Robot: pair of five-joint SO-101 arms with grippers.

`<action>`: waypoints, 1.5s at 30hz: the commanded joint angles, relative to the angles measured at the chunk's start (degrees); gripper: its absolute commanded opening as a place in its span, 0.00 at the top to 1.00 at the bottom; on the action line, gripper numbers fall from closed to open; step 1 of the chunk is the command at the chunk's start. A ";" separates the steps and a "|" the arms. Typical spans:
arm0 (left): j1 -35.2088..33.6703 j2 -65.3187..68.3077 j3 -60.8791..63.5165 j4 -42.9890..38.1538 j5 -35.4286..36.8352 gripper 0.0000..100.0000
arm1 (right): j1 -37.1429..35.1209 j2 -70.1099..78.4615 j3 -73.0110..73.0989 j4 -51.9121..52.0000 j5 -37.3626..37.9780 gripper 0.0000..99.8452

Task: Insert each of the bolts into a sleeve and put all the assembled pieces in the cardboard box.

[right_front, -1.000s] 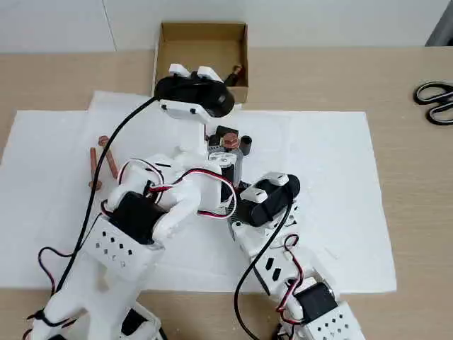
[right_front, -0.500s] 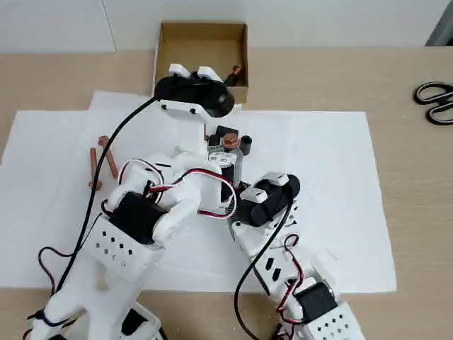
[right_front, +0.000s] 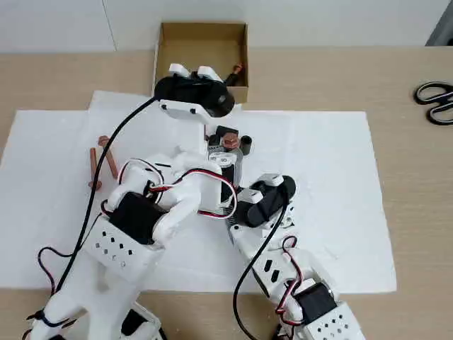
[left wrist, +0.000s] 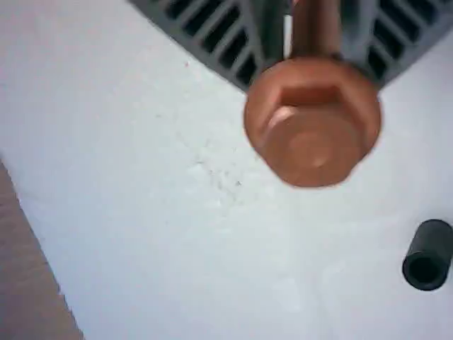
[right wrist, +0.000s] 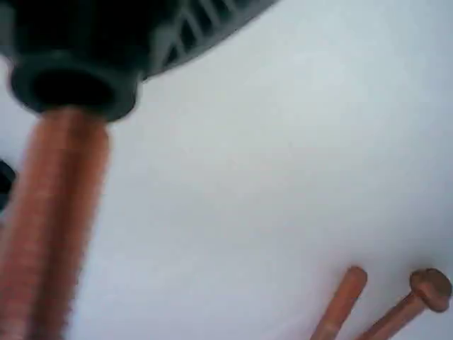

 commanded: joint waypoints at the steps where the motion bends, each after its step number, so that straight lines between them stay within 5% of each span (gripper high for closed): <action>1: -0.09 -0.53 -1.36 -2.02 0.18 1.00 | -0.31 -1.10 -2.64 -0.22 -0.44 1.00; 45: -1.23 -0.62 2.95 -5.63 0.09 1.00 | -0.31 -4.88 -6.95 6.73 -0.53 1.00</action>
